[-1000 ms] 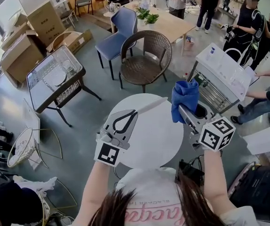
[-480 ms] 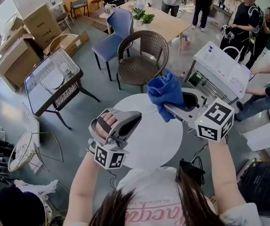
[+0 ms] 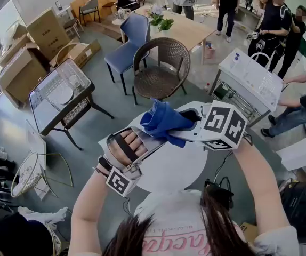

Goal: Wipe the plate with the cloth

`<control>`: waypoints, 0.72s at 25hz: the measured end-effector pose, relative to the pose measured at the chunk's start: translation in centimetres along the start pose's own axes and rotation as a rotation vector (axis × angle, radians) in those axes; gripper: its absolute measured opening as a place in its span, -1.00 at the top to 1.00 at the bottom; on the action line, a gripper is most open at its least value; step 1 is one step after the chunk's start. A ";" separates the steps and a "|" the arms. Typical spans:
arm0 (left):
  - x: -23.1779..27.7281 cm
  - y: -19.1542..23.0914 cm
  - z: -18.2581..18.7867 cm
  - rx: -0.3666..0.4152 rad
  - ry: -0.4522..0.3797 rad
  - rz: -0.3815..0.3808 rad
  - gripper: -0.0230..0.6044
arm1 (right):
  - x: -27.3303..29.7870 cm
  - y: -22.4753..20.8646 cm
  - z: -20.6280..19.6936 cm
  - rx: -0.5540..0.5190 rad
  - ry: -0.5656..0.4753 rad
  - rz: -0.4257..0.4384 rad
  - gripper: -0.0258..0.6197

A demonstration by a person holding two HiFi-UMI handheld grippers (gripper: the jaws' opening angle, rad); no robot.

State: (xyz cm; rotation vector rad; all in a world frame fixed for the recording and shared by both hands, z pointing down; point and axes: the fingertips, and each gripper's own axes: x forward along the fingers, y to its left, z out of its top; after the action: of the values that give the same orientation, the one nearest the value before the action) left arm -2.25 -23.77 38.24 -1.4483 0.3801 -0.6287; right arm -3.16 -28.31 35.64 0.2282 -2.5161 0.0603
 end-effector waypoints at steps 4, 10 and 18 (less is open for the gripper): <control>-0.6 -0.6 -0.2 0.023 -0.002 -0.022 0.86 | 0.8 -0.5 -0.5 0.050 -0.017 0.041 0.44; -0.6 0.2 1.2 0.045 -0.015 -0.027 0.86 | 0.5 -4.4 -4.2 0.112 0.062 -0.049 0.44; -0.9 -0.4 1.1 0.033 -0.033 -0.045 0.85 | 2.9 -8.0 -9.2 0.199 0.144 -0.139 0.44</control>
State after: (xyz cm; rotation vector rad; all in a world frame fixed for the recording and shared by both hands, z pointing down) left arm -2.35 -22.31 38.67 -1.4371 0.3107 -0.6440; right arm 1.19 -35.72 44.78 0.4622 -2.3443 0.2630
